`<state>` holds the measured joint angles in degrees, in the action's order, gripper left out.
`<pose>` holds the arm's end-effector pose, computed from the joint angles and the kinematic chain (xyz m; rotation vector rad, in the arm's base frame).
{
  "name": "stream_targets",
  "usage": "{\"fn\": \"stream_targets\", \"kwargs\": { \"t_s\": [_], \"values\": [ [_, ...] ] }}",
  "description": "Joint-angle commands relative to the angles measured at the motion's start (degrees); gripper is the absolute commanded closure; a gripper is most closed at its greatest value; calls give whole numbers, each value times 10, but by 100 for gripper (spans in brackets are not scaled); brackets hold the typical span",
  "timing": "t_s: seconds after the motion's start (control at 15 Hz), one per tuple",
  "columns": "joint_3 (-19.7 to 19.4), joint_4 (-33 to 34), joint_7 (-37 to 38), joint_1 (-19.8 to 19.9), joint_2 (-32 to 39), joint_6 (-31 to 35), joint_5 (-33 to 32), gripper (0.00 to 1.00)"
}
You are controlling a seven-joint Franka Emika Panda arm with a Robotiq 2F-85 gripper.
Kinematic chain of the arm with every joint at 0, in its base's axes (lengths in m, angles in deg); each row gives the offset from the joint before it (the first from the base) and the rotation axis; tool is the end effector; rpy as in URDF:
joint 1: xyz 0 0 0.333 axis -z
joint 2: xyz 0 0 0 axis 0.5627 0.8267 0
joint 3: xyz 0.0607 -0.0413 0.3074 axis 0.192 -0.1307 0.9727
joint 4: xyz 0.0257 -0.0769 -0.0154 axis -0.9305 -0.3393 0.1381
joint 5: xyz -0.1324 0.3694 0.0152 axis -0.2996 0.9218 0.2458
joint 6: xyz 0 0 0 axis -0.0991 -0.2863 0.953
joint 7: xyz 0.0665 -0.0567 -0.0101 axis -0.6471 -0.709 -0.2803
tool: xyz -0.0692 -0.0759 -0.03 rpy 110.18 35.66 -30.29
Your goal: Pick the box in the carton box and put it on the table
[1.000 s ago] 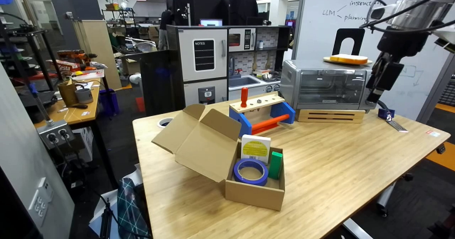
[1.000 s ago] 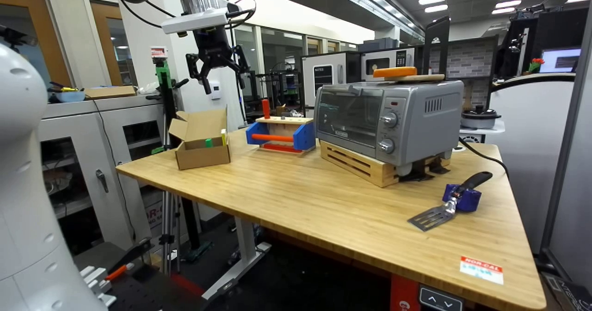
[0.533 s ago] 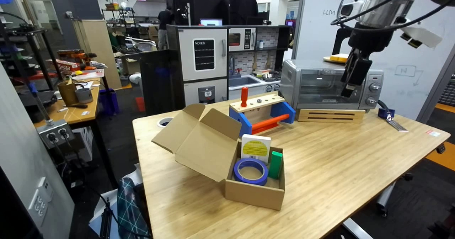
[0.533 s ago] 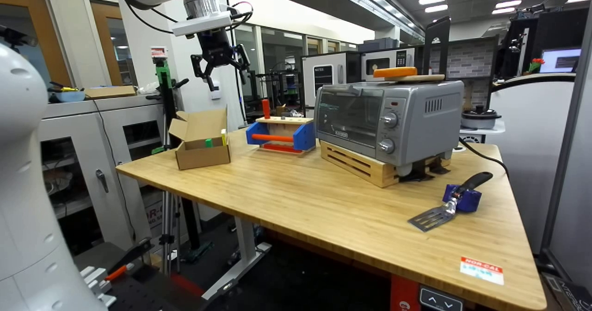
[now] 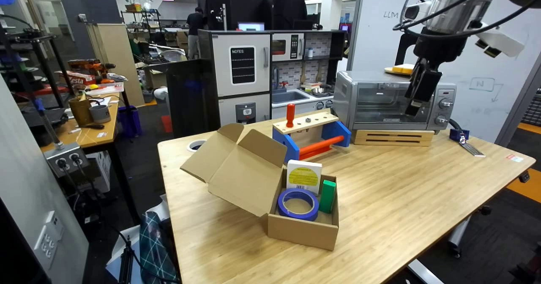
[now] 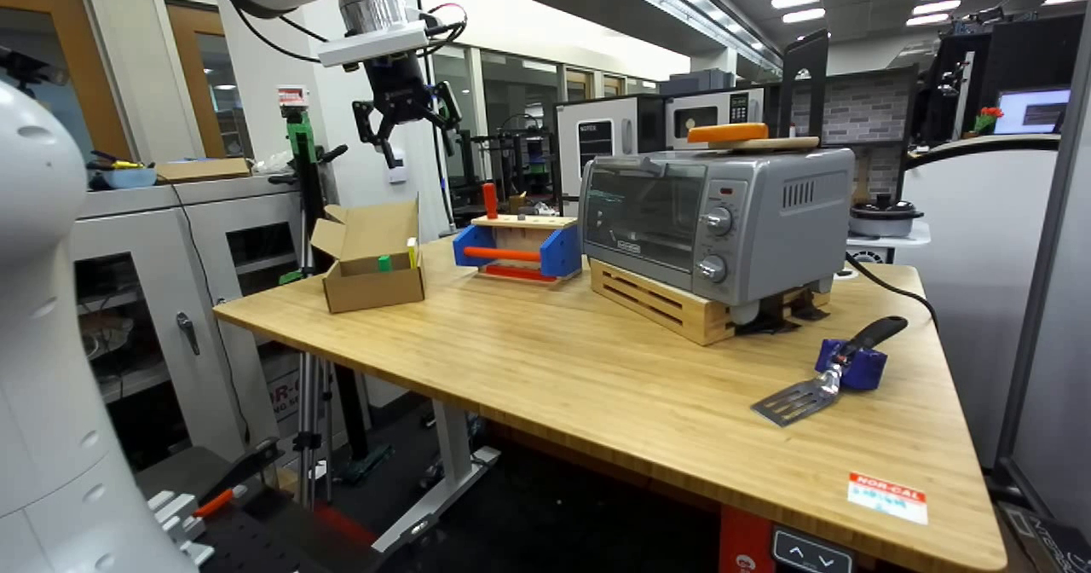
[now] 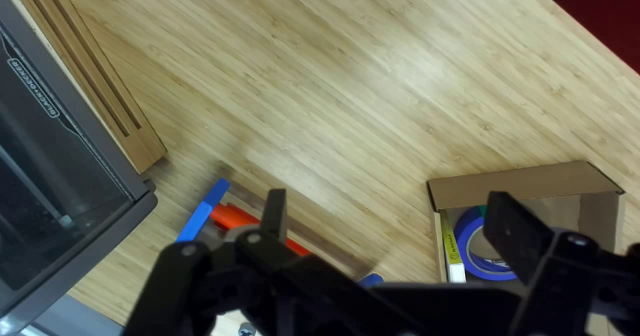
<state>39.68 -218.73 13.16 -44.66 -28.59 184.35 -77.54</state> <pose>0.4677 0.1105 0.4669 2.8858 0.8888 0.2359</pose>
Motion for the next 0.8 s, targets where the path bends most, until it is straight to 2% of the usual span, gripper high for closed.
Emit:
{"fn": "stream_targets", "kwargs": {
  "t_s": [0.0, 0.33, 0.6, 0.73],
  "values": [
    [7, 1, -2, 7, 0, -1, 2, 0],
    [14, 12, 19, 14, 9, -8, -22, 0],
    [17, 53, 9, 13, 58, -13, -50, 0],
    [30, 76, 3, 6, 86, -22, -71, 0]
  ]
}}
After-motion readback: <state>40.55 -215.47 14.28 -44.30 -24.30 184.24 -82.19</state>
